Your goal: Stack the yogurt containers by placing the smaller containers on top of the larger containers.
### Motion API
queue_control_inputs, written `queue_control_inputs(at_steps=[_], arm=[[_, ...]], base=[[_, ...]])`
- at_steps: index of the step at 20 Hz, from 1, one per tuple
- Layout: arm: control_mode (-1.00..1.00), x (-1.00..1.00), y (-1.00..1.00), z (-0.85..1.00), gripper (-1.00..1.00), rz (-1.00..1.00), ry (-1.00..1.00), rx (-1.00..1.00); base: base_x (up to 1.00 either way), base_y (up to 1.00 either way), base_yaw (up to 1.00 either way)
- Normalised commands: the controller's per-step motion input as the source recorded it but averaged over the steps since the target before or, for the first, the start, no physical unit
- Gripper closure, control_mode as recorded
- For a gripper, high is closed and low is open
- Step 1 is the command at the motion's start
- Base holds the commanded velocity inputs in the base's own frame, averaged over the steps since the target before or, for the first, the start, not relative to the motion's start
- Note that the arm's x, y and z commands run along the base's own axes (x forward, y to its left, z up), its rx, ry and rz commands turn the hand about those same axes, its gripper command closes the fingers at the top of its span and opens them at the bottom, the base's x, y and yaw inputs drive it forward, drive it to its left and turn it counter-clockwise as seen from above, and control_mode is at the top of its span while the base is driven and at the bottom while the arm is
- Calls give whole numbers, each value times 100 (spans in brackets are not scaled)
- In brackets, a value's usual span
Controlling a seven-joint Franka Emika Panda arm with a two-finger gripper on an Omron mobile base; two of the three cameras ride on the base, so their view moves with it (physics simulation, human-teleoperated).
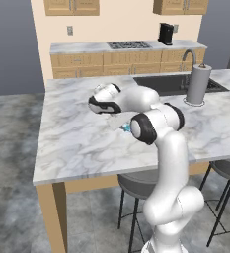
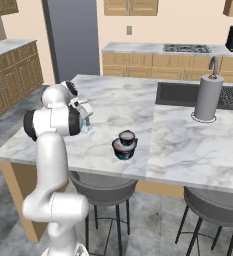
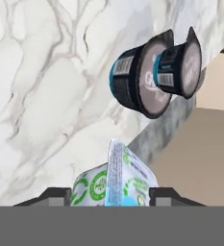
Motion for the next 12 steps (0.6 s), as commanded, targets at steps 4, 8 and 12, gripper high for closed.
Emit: queue_control_inputs(at_steps=[4, 8, 12], arm=[[-100, -47, -48, 35, 100, -7, 0, -20], [-100, -32, -46, 41, 100, -2, 0, -16], [-100, -18, -41, 36, 100, 0, -1, -10]], base=[[0, 0, 0], [0, 0, 0], [0, 0, 0]])
